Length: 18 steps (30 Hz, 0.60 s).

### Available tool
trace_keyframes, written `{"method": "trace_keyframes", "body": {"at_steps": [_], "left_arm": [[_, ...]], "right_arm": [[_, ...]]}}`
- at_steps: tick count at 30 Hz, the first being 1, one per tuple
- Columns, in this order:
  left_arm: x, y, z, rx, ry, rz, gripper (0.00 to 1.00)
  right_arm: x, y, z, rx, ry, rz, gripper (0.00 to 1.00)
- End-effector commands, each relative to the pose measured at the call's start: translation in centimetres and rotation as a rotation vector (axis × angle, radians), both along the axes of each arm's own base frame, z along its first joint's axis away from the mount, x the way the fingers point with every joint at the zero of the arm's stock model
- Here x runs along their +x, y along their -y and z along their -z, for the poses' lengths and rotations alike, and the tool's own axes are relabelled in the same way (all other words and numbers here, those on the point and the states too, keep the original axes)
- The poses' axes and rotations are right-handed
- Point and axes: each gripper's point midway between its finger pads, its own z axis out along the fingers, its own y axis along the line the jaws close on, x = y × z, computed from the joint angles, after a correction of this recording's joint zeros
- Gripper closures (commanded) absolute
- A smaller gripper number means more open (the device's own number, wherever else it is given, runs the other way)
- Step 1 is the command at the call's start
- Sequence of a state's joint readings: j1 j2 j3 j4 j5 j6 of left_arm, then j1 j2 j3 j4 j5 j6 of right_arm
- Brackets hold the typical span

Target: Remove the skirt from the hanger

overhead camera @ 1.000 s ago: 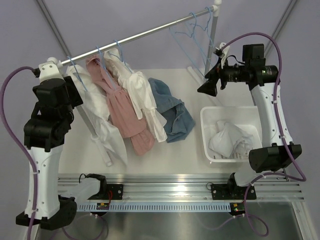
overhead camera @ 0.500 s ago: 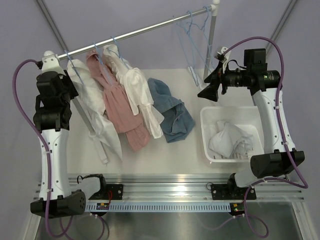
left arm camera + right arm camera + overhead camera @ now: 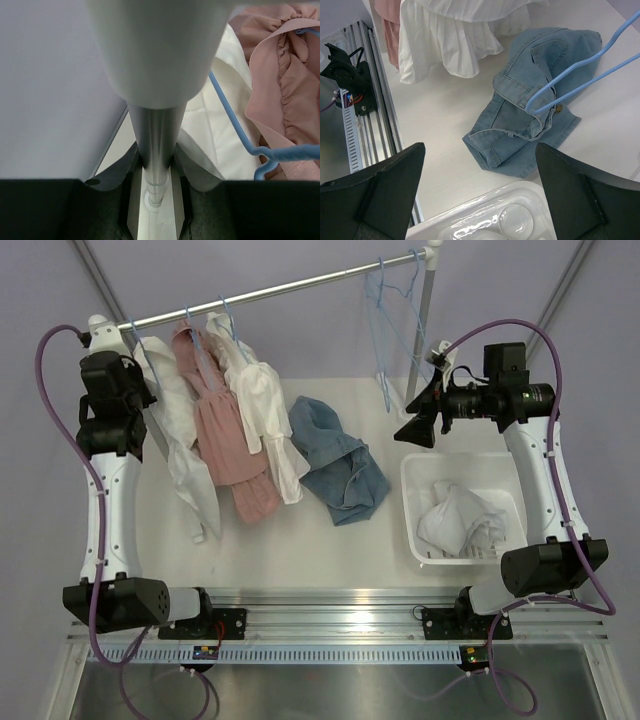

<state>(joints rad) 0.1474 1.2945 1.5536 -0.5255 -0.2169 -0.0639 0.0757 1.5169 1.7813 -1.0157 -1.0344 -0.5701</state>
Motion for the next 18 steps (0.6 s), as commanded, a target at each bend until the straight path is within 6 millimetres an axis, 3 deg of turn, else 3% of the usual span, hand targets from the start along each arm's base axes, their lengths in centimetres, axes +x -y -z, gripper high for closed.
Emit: {"method": "trace_keyframes", "body": {"at_steps": [1, 3, 4, 6, 7, 10, 12, 15, 18], "left_arm": [[2.1, 0.0, -5.8, -0.001, 0.195, 0.010, 0.74], [2.3, -0.5, -5.7, -0.013, 0.192, -0.021, 0.73], [2.3, -0.6, -5.6, -0.016, 0.190, -0.024, 0.73], [2.0, -0.8, -5.5, -0.025, 0.182, -0.029, 0.72], [1.8, -0.9, -5.7, -0.025, 0.183, -0.032, 0.71], [0.7, -0.6, -6.1, -0.037, 0.199, -0.030, 0.62], [-0.4, -0.2, -6.9, -0.046, 0.224, -0.016, 0.47], [-2.1, 0.7, -7.9, -0.061, 0.257, 0.014, 0.32], [-3.6, 1.7, -8.1, -0.083, 0.265, 0.046, 0.25]], "right_arm": [[-0.5, -0.3, 0.0, 0.005, 0.022, -0.037, 0.01], [-0.5, -0.6, 1.6, -0.049, 0.050, -0.092, 0.01], [-1.7, -1.4, 2.6, -0.079, 0.030, -0.142, 0.01], [-1.6, -2.0, 4.6, -0.156, 0.037, -0.173, 0.00], [-1.5, -3.2, 5.5, -0.177, 0.045, -0.187, 0.00], [0.0, -4.1, 7.5, -0.317, 0.092, -0.133, 0.00], [0.7, -4.9, 7.9, -0.343, 0.102, -0.098, 0.01], [1.2, -6.3, 8.0, -0.372, 0.121, -0.088, 0.00], [1.9, -7.8, 8.3, -0.376, 0.117, -0.071, 0.01]]}}
